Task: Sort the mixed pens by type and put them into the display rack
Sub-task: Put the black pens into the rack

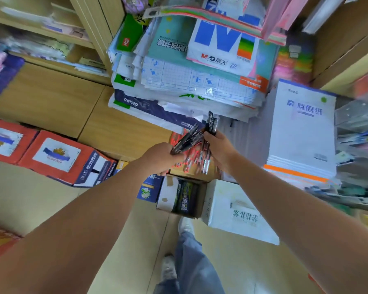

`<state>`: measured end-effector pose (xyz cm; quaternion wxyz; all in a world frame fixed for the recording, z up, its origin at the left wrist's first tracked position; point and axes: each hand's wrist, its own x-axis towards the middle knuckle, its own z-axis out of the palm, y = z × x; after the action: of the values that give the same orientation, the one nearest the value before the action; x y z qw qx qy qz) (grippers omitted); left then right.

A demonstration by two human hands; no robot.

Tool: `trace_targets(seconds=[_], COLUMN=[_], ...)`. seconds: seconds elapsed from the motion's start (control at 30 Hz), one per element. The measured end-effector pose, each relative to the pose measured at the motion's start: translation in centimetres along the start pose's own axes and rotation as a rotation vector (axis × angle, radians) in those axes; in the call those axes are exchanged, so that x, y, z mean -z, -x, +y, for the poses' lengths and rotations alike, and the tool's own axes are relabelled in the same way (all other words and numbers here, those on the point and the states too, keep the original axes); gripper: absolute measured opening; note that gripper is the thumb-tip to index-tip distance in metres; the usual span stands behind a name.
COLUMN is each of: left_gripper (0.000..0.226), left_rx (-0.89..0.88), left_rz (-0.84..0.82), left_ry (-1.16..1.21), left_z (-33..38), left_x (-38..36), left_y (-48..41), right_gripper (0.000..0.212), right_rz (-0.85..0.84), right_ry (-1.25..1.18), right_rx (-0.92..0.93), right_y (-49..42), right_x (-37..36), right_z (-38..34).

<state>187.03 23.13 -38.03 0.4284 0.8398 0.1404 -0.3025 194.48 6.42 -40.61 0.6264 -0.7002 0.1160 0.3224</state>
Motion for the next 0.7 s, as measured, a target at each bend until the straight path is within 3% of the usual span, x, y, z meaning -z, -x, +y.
trace_targets(seconds=[0.17,0.33,0.53,0.7], left_gripper=[0.035,0.037,0.048,0.037], left_rx=[-0.050,-0.089,-0.137,-0.216], left_rz=[0.037,0.085,0.054,0.066], left_ry=[-0.145,-0.232,-0.305,-0.286], left_z=[2.5,6.8,14.6,23.1], left_x=[-2.6,-5.8,-10.8,-17.0], left_y=[2.8,4.2,5.0,3.9], right_gripper=[0.019,0.012,0.018,0.023], right_rz=[0.139,0.222,0.349,0.479], right_ry=[-0.028,0.011,-0.014,0.022], right_rx=[0.052,0.079,0.109,0.096], right_y=[4.9,9.2,14.1,17.1], right_x=[2.7,7.3,16.4,26.5], right_z=[0.9,0.7,-0.3,-0.8])
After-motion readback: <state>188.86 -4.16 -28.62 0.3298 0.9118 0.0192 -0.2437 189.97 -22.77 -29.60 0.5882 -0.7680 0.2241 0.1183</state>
